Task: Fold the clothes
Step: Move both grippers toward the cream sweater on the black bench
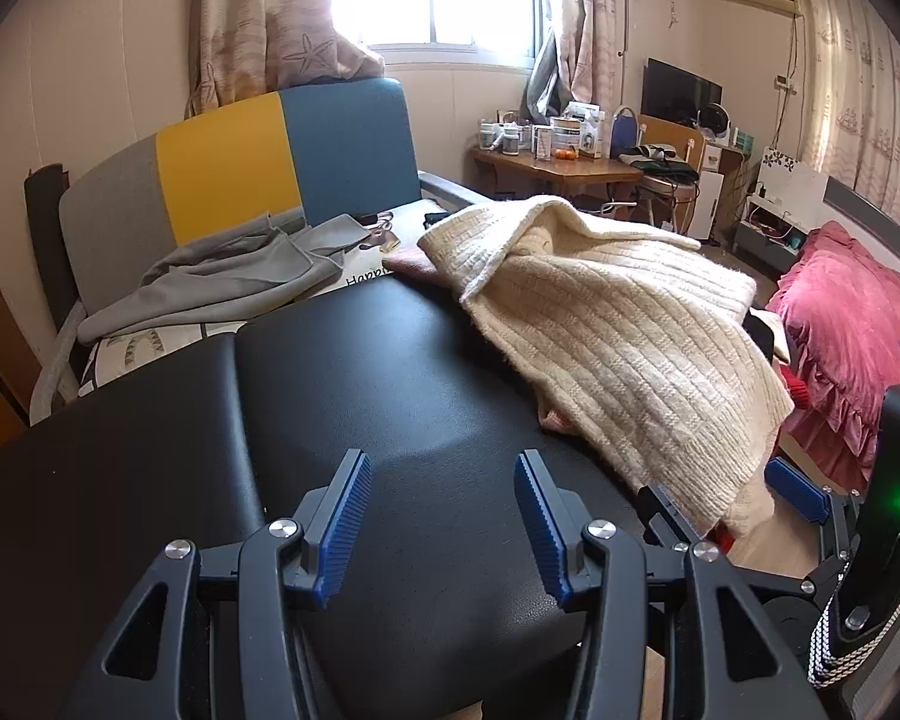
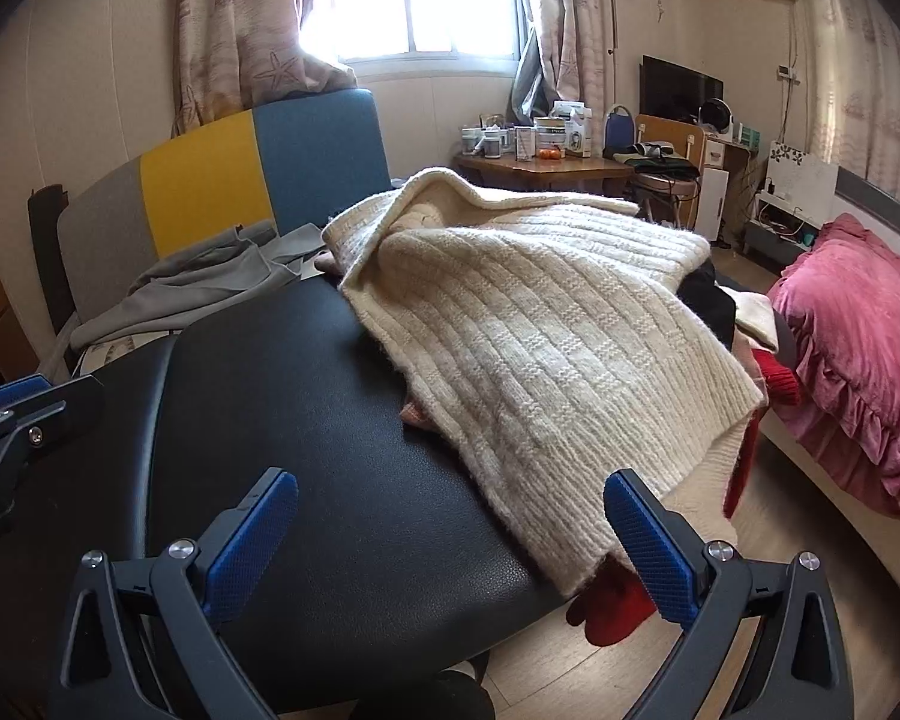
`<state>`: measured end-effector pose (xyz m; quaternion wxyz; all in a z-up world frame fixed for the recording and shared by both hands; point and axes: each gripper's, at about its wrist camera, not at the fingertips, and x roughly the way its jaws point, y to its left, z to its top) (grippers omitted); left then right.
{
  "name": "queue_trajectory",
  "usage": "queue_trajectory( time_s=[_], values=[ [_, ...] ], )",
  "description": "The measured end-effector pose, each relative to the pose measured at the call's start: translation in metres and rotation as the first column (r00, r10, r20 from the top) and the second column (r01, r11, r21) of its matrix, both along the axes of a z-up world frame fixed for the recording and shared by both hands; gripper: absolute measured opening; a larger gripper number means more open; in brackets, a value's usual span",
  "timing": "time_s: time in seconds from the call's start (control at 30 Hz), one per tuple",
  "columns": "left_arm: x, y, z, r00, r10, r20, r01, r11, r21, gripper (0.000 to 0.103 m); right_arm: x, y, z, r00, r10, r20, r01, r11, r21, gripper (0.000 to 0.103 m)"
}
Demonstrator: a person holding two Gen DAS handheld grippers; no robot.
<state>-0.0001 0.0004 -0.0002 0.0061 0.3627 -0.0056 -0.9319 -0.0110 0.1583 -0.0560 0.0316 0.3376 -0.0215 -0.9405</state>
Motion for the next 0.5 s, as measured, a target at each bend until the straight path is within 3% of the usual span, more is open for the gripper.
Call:
queue_trajectory(
  time_s=[0.33, 0.5],
  values=[
    [0.005, -0.006, -0.009, 0.999, -0.027, 0.024, 0.026, 0.999, 0.035, 0.051, 0.000, -0.007, -0.006, 1.000, -0.019, -0.009, 0.019, 0.999, 0.028, 0.103],
    [0.012, -0.020, -0.027, 0.999, -0.024, 0.025, 0.022, 0.998, 0.061, 0.055, 0.004, -0.004, -0.003, 0.995, -0.085, -0.048, 0.088, 0.994, 0.060, 0.103]
  ],
)
